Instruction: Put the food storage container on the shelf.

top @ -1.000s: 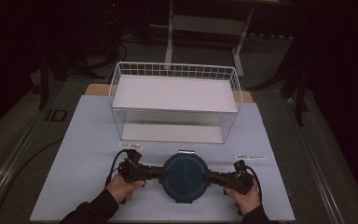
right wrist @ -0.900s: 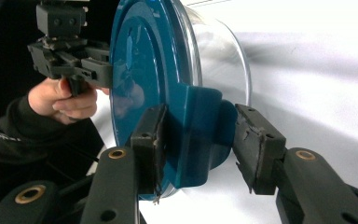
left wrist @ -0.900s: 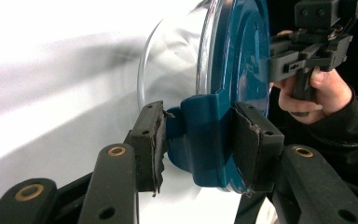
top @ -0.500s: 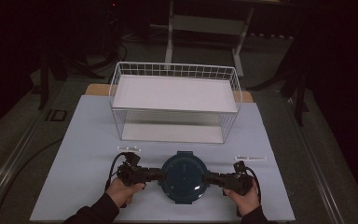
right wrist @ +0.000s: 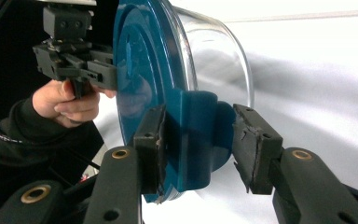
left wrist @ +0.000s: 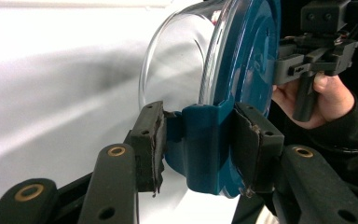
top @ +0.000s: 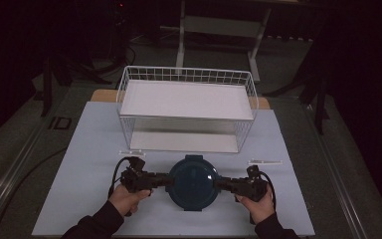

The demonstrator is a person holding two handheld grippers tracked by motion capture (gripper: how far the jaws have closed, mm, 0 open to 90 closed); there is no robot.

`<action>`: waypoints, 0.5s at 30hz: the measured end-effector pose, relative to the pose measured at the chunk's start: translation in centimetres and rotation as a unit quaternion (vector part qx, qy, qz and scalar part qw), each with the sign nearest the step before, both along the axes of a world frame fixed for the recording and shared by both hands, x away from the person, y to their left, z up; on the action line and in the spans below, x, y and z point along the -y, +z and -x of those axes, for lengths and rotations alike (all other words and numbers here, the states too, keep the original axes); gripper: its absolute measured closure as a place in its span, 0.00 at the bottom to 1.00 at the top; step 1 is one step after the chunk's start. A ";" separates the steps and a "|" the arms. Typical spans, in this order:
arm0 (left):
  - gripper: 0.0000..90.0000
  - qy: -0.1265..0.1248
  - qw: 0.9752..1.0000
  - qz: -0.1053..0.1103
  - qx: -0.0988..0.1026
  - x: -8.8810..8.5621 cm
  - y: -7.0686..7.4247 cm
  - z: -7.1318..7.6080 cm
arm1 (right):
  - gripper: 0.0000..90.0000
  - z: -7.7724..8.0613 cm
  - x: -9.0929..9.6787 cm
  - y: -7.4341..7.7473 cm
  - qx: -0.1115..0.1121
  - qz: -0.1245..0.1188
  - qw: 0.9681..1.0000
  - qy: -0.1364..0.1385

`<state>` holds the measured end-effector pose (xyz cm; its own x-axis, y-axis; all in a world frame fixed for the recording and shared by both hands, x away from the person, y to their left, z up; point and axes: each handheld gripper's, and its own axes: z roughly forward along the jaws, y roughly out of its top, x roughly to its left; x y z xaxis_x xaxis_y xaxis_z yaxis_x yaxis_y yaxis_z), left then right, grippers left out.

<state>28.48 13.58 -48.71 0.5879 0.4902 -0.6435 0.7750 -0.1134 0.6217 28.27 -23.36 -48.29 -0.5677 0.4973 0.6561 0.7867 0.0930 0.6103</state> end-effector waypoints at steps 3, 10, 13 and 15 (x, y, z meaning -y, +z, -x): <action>0.63 0.004 1.000 -0.001 0.007 -0.4 0.4 -0.5 | 0.63 -0.7 -0.4 0.3 0.007 -0.002 1.000 0.002; 0.63 0.020 1.000 0.002 0.018 -1.4 0.8 -1.9 | 0.63 -2.6 -1.4 0.8 0.024 -0.005 1.000 0.006; 0.63 0.022 0.999 0.001 0.028 -1.6 0.8 -2.6 | 0.63 -3.4 -1.7 0.7 0.026 -0.006 1.000 0.006; 0.63 0.023 0.999 0.001 0.029 -1.7 0.7 -3.1 | 0.63 -4.0 -1.8 0.7 0.031 -0.007 0.999 0.006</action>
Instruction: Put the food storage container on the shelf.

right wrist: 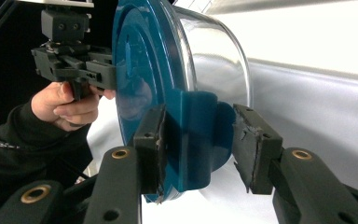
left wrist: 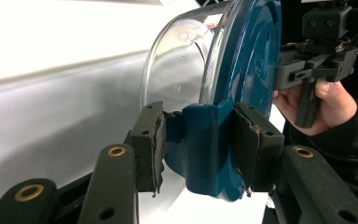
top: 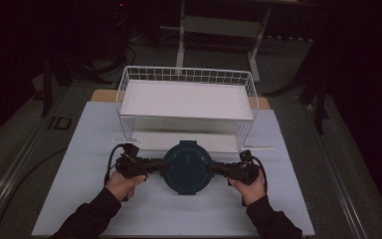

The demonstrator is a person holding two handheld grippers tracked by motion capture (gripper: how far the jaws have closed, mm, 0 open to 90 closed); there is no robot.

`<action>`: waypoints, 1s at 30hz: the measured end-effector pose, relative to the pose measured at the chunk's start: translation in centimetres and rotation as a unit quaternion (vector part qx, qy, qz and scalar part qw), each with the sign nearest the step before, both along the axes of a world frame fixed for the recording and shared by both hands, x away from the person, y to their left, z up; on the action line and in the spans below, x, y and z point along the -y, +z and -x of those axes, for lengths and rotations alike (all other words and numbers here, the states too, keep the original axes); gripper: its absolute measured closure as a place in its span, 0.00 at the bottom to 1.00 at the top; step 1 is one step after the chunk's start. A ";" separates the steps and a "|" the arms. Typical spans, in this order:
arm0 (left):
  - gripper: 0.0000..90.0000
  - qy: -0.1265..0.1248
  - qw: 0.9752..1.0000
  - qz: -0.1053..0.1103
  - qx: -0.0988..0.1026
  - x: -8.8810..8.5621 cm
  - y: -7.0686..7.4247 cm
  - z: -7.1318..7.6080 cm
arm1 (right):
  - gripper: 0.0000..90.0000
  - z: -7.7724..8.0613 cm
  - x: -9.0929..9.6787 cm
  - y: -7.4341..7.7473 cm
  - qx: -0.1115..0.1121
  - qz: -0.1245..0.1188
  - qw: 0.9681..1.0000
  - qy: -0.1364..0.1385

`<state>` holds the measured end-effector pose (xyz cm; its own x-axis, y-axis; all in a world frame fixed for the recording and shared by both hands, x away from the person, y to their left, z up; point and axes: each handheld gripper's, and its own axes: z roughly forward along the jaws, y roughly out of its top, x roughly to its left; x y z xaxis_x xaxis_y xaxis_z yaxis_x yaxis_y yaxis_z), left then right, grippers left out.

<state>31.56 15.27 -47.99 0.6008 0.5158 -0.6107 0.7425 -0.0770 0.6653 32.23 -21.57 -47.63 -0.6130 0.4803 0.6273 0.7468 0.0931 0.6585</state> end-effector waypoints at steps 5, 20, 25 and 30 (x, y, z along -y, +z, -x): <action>0.63 0.003 1.000 0.006 0.001 0.2 -0.3 -1.3 | 0.63 -1.3 0.1 0.1 0.009 0.002 1.000 -0.004; 0.63 0.018 1.000 0.008 0.013 0.6 -1.1 -5.6 | 0.63 -5.6 0.3 -0.8 0.024 0.000 0.999 -0.020; 0.63 0.020 0.999 0.004 0.034 0.6 -1.3 -6.7 | 0.63 -6.6 0.3 -1.3 0.036 -0.004 0.999 -0.029; 0.63 0.028 0.998 -0.007 0.051 0.2 -1.9 -7.4 | 0.63 -7.2 -0.1 -1.9 0.046 -0.001 0.998 -0.037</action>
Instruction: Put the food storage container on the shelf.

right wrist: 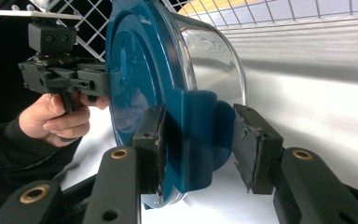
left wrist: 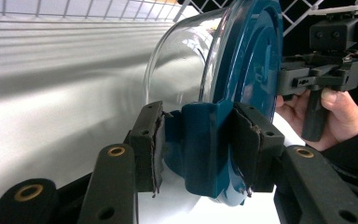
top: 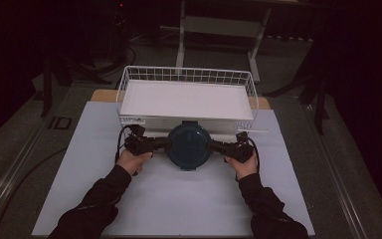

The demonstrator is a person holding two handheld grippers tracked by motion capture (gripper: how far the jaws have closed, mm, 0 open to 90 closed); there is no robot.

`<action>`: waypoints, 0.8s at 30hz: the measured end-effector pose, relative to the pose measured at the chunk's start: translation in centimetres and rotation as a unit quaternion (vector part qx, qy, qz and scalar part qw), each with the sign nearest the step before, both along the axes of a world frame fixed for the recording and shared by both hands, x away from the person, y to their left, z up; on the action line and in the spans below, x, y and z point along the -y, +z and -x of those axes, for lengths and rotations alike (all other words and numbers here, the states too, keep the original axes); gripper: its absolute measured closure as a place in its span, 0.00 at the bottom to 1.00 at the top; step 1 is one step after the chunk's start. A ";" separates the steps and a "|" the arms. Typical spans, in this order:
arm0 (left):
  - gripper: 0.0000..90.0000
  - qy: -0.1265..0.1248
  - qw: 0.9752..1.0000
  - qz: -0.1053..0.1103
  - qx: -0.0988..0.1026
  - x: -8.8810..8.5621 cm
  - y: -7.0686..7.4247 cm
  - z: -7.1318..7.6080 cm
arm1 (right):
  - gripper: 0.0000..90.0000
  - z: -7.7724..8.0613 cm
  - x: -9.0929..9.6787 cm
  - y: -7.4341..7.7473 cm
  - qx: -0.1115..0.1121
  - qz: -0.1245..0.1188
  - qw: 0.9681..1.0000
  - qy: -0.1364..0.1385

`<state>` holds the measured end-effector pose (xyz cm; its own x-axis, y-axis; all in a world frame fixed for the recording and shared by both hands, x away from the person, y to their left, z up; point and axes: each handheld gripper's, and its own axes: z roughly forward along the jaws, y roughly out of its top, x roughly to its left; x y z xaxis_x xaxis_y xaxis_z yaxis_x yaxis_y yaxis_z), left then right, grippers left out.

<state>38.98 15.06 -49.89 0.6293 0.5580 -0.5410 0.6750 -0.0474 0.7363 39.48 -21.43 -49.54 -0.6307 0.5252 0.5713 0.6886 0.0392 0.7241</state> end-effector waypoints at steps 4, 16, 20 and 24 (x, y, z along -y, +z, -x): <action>0.63 0.008 1.000 0.007 -0.012 0.0 -0.7 -0.1 | 0.63 -0.4 -0.3 -0.4 0.001 0.007 1.000 -0.004; 0.63 0.029 0.999 0.018 0.003 -0.1 -1.1 -0.4 | 0.62 -1.2 -0.3 -1.0 0.007 -0.001 1.000 -0.012; 0.62 0.036 0.999 0.030 -0.005 -0.2 -1.4 -0.5 | 0.61 -1.2 -0.3 -1.3 -0.006 -0.002 1.000 -0.017; 0.62 0.044 0.998 0.037 -0.014 -0.2 -1.6 -0.6 | 0.60 -1.3 -0.3 -1.6 0.000 -0.005 1.000 -0.016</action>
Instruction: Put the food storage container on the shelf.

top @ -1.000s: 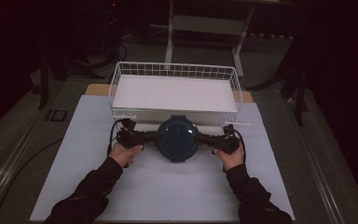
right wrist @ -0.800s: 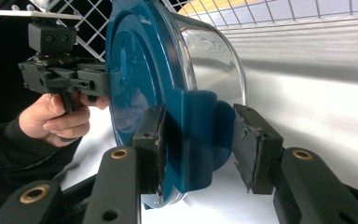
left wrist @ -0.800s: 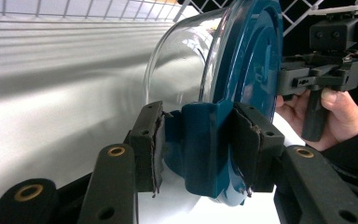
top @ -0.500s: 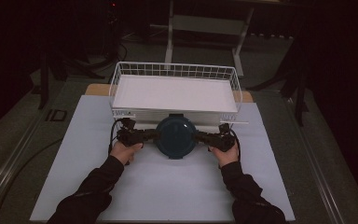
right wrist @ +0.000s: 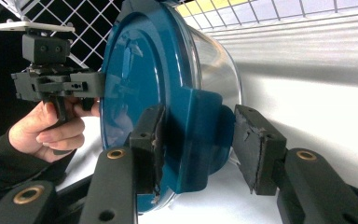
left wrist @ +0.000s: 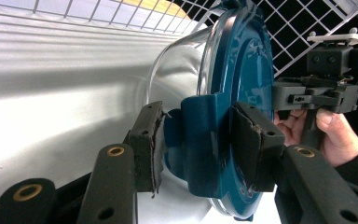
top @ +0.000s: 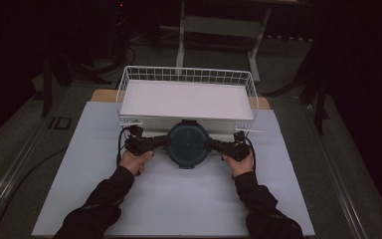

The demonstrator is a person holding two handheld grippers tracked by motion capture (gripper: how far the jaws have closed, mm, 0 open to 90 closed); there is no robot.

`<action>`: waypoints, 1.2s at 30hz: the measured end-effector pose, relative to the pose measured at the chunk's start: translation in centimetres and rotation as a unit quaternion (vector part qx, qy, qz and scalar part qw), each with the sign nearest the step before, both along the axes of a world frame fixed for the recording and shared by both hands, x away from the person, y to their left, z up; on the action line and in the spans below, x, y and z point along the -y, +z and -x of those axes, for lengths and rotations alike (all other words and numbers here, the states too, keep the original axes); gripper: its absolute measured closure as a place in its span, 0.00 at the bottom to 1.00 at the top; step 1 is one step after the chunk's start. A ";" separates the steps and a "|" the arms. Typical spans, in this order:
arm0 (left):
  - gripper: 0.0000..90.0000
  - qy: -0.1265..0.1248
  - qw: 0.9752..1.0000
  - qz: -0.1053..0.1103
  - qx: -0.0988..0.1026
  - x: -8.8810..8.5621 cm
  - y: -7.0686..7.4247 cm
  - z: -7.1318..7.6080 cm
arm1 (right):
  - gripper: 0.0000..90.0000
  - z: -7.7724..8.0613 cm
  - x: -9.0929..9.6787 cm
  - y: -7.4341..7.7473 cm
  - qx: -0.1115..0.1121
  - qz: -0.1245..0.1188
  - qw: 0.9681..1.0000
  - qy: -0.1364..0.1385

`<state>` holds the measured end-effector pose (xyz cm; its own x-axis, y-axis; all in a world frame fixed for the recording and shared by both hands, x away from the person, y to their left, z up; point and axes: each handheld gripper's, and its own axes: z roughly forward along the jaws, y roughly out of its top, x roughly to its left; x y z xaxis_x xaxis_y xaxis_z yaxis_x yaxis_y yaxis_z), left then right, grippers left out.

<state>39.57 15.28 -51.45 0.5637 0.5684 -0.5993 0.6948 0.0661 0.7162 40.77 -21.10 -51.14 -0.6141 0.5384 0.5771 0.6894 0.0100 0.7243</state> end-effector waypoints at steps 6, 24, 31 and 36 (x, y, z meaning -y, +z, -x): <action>0.59 0.011 1.000 0.006 0.000 0.1 -0.6 -0.2 | 0.57 0.1 -0.3 0.2 0.007 0.017 0.999 -0.026; 0.47 0.057 0.996 -0.061 0.037 1.0 0.5 -0.1 | 0.46 0.1 -1.2 0.9 0.033 0.059 0.995 -0.070; 0.28 0.027 0.997 -0.042 0.056 0.8 1.0 1.3 | 0.44 1.1 -1.3 1.8 0.053 0.058 0.995 -0.065; 0.14 0.003 0.997 -0.037 0.073 0.6 1.7 3.1 | 0.45 2.2 -1.4 2.2 0.061 0.063 0.995 -0.055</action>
<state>36.51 14.66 -49.73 0.6385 0.6116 -0.4672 0.5826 0.0125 0.8127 38.58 -19.68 -48.90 -0.6096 0.6692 0.4249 0.5980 0.0363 0.8007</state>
